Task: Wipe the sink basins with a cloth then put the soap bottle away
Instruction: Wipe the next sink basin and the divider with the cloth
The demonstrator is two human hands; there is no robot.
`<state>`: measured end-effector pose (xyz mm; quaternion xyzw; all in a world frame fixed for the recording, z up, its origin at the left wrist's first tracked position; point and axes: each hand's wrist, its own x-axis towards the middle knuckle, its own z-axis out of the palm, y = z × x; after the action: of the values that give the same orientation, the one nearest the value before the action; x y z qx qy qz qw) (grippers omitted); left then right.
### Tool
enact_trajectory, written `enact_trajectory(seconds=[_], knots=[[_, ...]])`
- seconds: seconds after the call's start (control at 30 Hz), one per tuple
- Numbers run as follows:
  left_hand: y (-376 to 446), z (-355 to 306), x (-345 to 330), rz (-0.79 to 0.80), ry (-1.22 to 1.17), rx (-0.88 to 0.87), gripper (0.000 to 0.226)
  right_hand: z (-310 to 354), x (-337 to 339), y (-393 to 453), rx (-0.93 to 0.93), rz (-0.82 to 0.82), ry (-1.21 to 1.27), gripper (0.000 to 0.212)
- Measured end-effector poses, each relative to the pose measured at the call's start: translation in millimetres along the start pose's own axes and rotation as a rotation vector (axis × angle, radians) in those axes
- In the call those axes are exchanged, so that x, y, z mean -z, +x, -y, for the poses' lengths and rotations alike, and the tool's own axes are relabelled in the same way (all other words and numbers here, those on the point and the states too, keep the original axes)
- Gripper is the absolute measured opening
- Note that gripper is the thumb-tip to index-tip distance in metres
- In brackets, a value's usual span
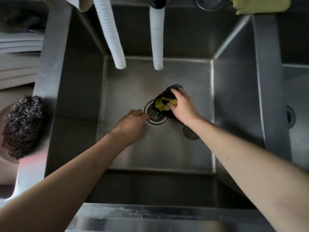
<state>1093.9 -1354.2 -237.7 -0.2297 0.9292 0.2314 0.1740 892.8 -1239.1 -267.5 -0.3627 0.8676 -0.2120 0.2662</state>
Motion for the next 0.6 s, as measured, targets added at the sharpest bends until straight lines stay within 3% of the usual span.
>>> enact_trajectory(seconds=[0.17,0.3,0.6], knots=[[34,-36,-6,-0.083,-0.026,-0.005,0.045,6,55,-11,0.061,-0.109,-0.028,0.038],[70,-64,-18,-0.154,0.007,-0.025,0.049,-5,96,-20,0.137,-0.184,-0.108,0.032],[132,-86,-66,-0.054,0.201,0.044,0.07,-38,159,-14,0.37,-0.359,-0.394,0.02]])
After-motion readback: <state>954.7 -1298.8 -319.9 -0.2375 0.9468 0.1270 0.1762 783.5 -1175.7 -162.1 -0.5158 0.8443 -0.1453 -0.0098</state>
